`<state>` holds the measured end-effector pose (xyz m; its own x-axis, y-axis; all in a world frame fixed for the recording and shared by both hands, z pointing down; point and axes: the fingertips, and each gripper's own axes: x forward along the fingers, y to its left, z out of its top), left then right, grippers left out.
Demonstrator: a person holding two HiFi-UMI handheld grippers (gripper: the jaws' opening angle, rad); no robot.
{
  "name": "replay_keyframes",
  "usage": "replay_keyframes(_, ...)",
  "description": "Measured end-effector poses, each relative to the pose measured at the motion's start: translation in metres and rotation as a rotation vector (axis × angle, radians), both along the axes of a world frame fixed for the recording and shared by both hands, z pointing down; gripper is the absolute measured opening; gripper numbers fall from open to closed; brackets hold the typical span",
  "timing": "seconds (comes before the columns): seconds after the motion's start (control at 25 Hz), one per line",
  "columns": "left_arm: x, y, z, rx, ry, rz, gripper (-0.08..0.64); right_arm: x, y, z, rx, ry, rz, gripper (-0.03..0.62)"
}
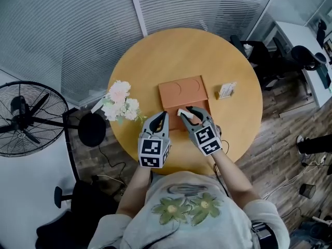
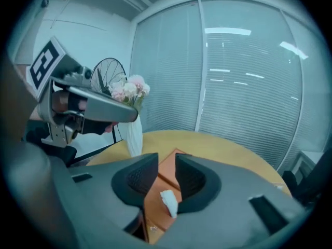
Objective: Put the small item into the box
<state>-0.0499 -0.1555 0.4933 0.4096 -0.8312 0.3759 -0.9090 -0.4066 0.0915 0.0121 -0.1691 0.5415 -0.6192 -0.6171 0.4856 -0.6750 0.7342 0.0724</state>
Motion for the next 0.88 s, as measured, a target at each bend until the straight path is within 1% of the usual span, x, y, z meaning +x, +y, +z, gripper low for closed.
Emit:
replay_keyframes(0.16,0.003,0.007,-0.008,0.016,0.006,0.01,0.003,0.004,0.01,-0.03,0.064,-0.069,0.037,0.018)
replay_keyframes(0.2,0.004,0.008,-0.01,0.02,0.008,0.013,0.003,0.005,0.012,-0.036,0.077,-0.078,0.042,0.006)
replay_keyframes(0.36,0.005,0.018,-0.019,0.036,0.018,0.027,0.003,0.007,0.025,-0.054,0.105,-0.114,0.061,0.006)
replay_keyframes(0.56,0.013,0.025,-0.03,0.053,0.024,0.045,0.003,0.013,0.039,-0.073,0.107,-0.178,0.08,0.003)
replay_keyframes(0.88,0.022,0.038,-0.041,0.067,0.028,0.071,0.003,0.016,0.056,-0.088,0.118,-0.211,0.073,0.003)
